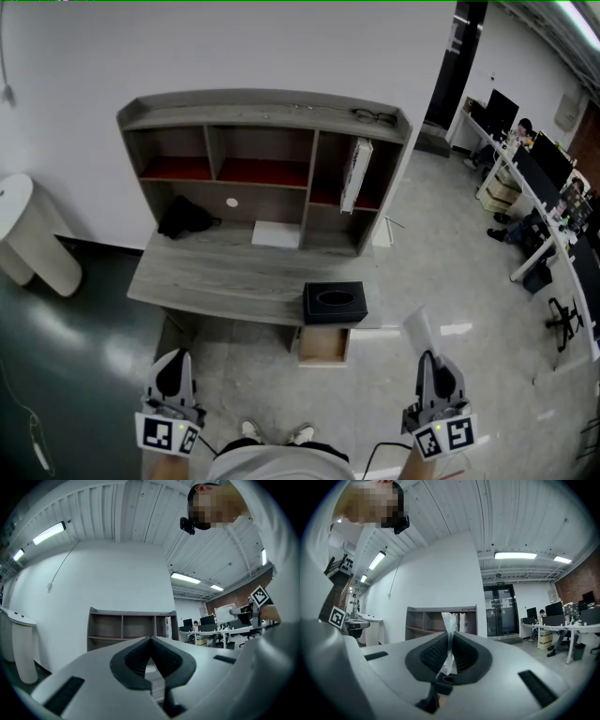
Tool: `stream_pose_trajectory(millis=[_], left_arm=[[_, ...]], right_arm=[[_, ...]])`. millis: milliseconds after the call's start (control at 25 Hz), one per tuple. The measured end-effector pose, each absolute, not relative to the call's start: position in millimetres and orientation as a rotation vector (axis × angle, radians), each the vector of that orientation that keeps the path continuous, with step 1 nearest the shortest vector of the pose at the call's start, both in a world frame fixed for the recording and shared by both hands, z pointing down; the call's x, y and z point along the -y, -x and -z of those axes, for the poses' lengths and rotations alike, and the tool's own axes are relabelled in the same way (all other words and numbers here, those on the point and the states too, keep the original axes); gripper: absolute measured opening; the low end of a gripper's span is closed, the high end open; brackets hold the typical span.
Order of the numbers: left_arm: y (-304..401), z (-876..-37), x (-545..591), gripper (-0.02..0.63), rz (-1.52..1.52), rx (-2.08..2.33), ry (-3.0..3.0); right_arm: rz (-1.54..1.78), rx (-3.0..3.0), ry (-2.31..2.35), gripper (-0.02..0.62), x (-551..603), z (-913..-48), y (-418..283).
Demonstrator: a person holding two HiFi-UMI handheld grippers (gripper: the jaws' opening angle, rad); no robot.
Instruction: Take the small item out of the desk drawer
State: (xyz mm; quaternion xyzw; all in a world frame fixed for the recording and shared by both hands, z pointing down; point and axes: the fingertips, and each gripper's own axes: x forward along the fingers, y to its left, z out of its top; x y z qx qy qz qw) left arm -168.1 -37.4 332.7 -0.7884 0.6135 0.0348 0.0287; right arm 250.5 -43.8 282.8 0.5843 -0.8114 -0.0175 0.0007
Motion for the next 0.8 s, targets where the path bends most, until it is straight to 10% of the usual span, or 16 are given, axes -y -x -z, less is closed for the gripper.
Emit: stream_pose_trajectory(millis=[800], left_arm=[[164.8, -336.0, 46.2, 0.017, -0.115, -1.856, 2.469]], right_arm=[[0.108, 2.485, -1.837, 0.028, 40.2, -284.7, -244.4]])
